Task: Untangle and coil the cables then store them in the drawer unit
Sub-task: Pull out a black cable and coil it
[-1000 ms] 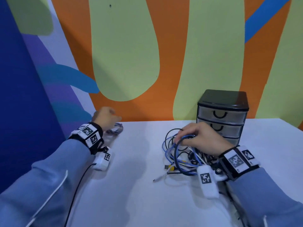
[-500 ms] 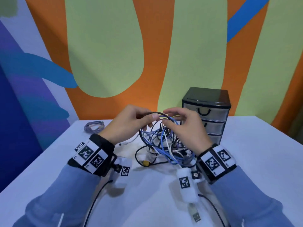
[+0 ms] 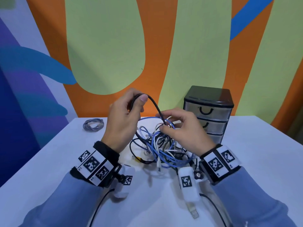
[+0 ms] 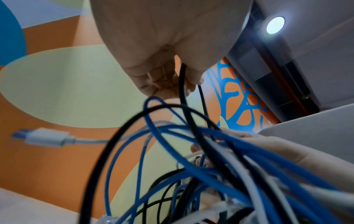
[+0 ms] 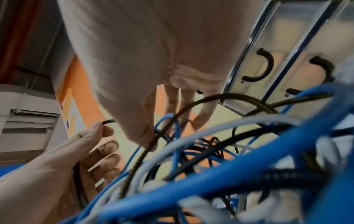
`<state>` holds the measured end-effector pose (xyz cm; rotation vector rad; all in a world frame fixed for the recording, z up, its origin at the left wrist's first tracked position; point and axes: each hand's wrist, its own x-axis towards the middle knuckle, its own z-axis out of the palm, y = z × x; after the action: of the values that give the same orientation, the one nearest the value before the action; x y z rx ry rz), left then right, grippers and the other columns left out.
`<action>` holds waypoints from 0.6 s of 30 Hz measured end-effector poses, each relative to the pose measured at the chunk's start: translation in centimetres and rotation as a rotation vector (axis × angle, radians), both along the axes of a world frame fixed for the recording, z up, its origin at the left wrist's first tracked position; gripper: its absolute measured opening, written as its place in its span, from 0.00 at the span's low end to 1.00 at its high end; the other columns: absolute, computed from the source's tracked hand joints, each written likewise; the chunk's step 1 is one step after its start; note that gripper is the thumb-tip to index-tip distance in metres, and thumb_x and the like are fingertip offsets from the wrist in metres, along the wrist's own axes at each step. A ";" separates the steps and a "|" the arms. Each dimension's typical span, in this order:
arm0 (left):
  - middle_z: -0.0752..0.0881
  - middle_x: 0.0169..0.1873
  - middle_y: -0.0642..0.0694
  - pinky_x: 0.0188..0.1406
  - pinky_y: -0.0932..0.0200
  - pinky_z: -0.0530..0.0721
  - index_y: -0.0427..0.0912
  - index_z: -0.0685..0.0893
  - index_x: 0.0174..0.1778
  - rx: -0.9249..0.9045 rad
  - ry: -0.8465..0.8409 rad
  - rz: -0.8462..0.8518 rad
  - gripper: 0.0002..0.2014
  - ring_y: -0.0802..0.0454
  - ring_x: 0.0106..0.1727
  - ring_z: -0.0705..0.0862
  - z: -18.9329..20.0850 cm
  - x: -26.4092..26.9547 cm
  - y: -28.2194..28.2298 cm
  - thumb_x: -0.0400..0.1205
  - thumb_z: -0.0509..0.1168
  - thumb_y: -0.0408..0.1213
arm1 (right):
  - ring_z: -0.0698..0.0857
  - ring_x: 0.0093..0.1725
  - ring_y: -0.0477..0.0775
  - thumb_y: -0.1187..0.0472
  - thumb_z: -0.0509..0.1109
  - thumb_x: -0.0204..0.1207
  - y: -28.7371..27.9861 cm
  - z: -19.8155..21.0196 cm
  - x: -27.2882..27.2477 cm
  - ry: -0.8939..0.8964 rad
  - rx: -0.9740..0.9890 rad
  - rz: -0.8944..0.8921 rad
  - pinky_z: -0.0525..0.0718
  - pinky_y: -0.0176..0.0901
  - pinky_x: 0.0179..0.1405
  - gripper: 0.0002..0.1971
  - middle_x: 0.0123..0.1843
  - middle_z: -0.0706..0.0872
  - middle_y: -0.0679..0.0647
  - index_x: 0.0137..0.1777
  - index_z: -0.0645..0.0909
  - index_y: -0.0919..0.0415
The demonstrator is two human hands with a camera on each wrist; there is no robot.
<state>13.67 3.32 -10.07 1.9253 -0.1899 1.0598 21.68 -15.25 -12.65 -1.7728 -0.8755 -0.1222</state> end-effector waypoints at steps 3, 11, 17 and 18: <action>0.82 0.33 0.39 0.26 0.45 0.75 0.43 0.82 0.53 -0.068 -0.065 0.004 0.11 0.36 0.29 0.77 0.3 -0.4 -0.5 0.95 0.62 0.46 | 0.88 0.56 0.46 0.67 0.78 0.75 -0.3 0.1 -0.2 0.029 -0.142 0.088 0.87 0.39 0.52 0.21 0.56 0.92 0.44 0.61 0.92 0.41; 0.71 0.33 0.39 0.26 0.39 0.71 0.51 0.75 0.48 -0.364 -0.250 0.204 0.11 0.47 0.28 0.68 1.1 -0.7 2.3 0.95 0.58 0.46 | 0.88 0.51 0.48 0.57 0.71 0.88 0.1 -0.6 0.6 -0.032 -0.059 0.013 0.90 0.57 0.58 0.14 0.57 0.89 0.45 0.69 0.88 0.40; 0.79 0.35 0.43 0.34 0.49 0.77 0.43 0.85 0.54 -0.339 -0.046 0.166 0.08 0.45 0.32 0.77 0.4 -0.3 2.8 0.91 0.68 0.44 | 0.83 0.43 0.49 0.54 0.75 0.86 -0.2 0.1 1.0 -0.113 0.253 -0.213 0.83 0.51 0.47 0.09 0.46 0.87 0.54 0.61 0.93 0.45; 0.82 0.39 0.43 0.38 0.51 0.82 0.47 0.85 0.59 -0.297 -0.013 0.172 0.06 0.47 0.36 0.82 0.4 -0.4 2.8 0.90 0.70 0.43 | 0.82 0.41 0.52 0.53 0.74 0.86 -0.2 0.2 1.0 -0.101 0.278 -0.212 0.81 0.50 0.43 0.08 0.45 0.88 0.59 0.61 0.93 0.46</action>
<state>13.24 6.10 -9.69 1.6881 0.1230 1.1429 22.70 -15.48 -12.47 -1.6030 -0.7018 -0.4530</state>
